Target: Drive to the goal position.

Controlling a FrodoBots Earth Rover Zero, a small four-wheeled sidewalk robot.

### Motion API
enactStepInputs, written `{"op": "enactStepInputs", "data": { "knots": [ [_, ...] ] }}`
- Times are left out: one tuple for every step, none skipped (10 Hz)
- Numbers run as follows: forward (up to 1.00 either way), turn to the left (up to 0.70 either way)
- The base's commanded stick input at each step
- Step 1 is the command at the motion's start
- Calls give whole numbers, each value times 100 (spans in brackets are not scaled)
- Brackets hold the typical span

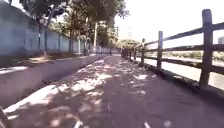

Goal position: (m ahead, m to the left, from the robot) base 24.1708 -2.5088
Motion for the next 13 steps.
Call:
{"op": "enactStepInputs", "data": {
  "knots": [
    [85,0],
    [85,0],
    [85,0],
    [85,0],
    [85,0],
    [85,0],
    [85,0],
    [85,0],
    [85,0],
    [85,0],
    [85,0],
    [85,0],
    [85,0]
  ]
}}
